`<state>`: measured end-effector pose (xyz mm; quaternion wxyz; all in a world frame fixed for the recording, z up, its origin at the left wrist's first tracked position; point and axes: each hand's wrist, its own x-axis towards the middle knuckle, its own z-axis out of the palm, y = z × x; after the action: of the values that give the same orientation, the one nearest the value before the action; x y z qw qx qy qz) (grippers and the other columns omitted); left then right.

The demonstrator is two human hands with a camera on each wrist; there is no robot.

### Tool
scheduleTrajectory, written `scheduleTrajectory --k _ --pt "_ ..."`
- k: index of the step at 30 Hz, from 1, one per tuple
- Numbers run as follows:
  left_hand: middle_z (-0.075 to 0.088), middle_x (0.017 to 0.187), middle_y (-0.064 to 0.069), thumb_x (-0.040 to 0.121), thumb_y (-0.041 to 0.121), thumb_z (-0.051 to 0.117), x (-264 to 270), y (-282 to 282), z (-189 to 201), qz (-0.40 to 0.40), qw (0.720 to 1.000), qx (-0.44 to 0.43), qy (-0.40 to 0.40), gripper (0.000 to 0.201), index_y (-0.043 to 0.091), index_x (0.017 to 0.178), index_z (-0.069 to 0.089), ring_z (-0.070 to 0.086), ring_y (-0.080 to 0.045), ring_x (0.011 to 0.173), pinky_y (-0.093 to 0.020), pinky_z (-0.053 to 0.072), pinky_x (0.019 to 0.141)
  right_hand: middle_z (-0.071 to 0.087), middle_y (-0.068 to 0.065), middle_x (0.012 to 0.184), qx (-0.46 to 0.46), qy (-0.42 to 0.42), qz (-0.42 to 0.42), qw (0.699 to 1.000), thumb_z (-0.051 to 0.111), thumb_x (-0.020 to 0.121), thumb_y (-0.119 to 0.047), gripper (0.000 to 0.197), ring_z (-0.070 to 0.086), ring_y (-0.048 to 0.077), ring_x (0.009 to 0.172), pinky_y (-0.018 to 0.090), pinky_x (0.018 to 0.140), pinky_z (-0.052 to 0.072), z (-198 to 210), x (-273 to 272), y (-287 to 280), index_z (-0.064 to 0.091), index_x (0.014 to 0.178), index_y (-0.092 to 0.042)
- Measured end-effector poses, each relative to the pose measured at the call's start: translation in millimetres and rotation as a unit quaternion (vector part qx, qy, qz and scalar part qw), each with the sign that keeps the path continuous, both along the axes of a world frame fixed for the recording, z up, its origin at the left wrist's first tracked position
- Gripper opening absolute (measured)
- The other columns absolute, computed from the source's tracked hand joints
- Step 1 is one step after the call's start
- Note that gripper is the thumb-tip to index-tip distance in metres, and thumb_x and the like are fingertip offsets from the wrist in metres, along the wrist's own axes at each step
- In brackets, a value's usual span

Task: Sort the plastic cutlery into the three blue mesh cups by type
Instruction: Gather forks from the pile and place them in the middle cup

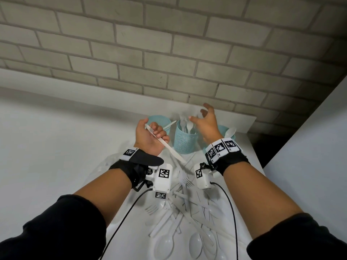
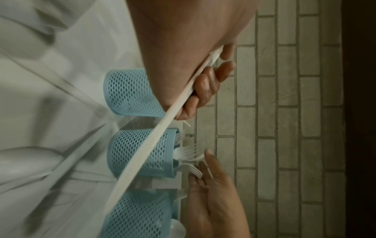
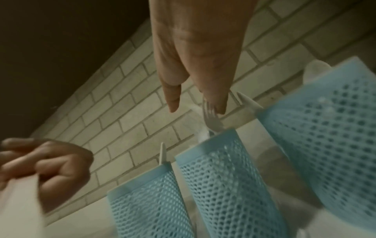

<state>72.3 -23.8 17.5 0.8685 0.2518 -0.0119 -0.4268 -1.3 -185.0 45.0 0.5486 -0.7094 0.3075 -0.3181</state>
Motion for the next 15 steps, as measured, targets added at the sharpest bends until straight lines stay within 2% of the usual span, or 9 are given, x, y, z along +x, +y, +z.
scheduleTrajectory --k 2,4,6,7,8,9,11,12,15 --pt "0.031 0.038 0.004 0.065 0.031 0.042 -0.2 2.3 5.1 0.026 0.999 -0.016 0.012 0.030 0.017 0.039 0.044 0.030 -0.010 0.034 -0.017 0.029 0.048 0.045 0.004 0.138 -0.143 -0.007 -0.008 0.990 0.067 0.082 -0.007 0.057 0.041 0.015 0.127 0.021 0.102 0.033 13.2 -6.6 11.0 0.042 0.133 -0.014" --pt "0.029 0.039 0.004 0.060 0.023 0.039 0.3 4.0 12.2 0.062 0.997 -0.033 0.035 0.016 0.016 0.047 0.044 0.029 -0.011 0.034 -0.020 0.026 0.050 0.058 0.000 0.120 -0.221 -0.001 0.027 0.975 0.064 0.085 -0.014 0.031 0.054 0.013 0.111 0.019 0.092 0.043 24.8 -11.3 23.2 0.057 0.115 -0.017" --pt "0.027 0.041 0.002 0.058 0.015 0.035 1.6 5.6 19.8 0.094 0.992 -0.053 0.060 0.006 0.015 0.057 0.041 0.027 -0.013 0.035 -0.023 0.022 0.052 0.064 -0.004 0.091 -0.223 0.086 0.121 0.964 0.062 0.088 -0.026 0.011 0.060 0.010 0.082 0.018 0.069 0.045 33.2 -14.2 35.1 0.063 0.096 -0.020" --pt "0.027 0.042 0.002 0.057 0.012 0.033 2.3 6.2 22.9 0.103 0.990 -0.062 0.070 0.007 0.015 0.059 0.040 0.026 -0.013 0.035 -0.023 0.021 0.053 0.063 -0.004 0.082 -0.229 0.164 0.167 0.945 0.061 0.088 -0.033 0.014 0.058 0.010 0.073 0.020 0.065 0.044 34.8 -15.0 39.4 0.064 0.092 -0.019" --pt "0.027 0.042 0.002 0.056 0.010 0.032 2.7 6.5 25.5 0.109 0.989 -0.070 0.076 0.009 0.014 0.060 0.039 0.026 -0.013 0.034 -0.023 0.021 0.053 0.063 -0.003 0.078 -0.222 0.232 0.204 0.925 0.059 0.089 -0.037 0.020 0.058 0.010 0.069 0.022 0.062 0.045 34.5 -15.7 40.7 0.064 0.089 -0.018" --pt "0.027 0.043 0.002 0.056 0.008 0.032 2.3 7.1 27.9 0.113 0.988 -0.073 0.080 0.011 0.014 0.060 0.039 0.026 -0.014 0.034 -0.024 0.021 0.053 0.065 -0.001 0.078 -0.183 0.265 0.224 0.920 0.060 0.089 -0.036 0.020 0.059 0.011 0.066 0.022 0.059 0.047 33.9 -16.6 40.6 0.065 0.088 -0.017" --pt "0.030 0.045 0.001 0.056 0.005 0.031 -0.1 8.3 30.9 0.119 0.988 -0.050 0.079 0.014 0.014 0.062 0.040 0.029 -0.014 0.035 -0.024 0.024 0.053 0.065 0.006 0.074 -0.066 0.229 0.225 0.945 0.066 0.086 -0.021 0.006 0.058 0.013 0.060 0.018 0.052 0.048 33.4 -17.8 39.5 0.063 0.083 -0.017" --pt "0.032 0.049 0.000 0.057 0.003 0.030 -1.6 9.1 30.9 0.121 0.989 -0.024 0.078 0.017 0.014 0.064 0.041 0.032 -0.014 0.038 -0.024 0.026 0.054 0.063 0.008 0.071 -0.028 0.196 0.206 0.958 0.069 0.083 -0.014 0.007 0.057 0.012 0.056 0.015 0.048 0.047 33.4 -17.0 37.4 0.062 0.081 -0.015" --pt "0.039 0.064 -0.001 0.073 -0.010 0.021 -2.6 11.7 23.8 0.110 0.990 0.077 0.049 0.033 0.013 0.074 0.045 0.041 -0.013 0.054 -0.024 0.032 0.060 0.061 0.009 0.064 -0.027 0.154 0.143 0.977 0.075 0.075 -0.002 0.019 0.054 0.009 0.043 0.017 0.047 0.047 39.0 -13.2 30.1 0.057 0.077 -0.010"
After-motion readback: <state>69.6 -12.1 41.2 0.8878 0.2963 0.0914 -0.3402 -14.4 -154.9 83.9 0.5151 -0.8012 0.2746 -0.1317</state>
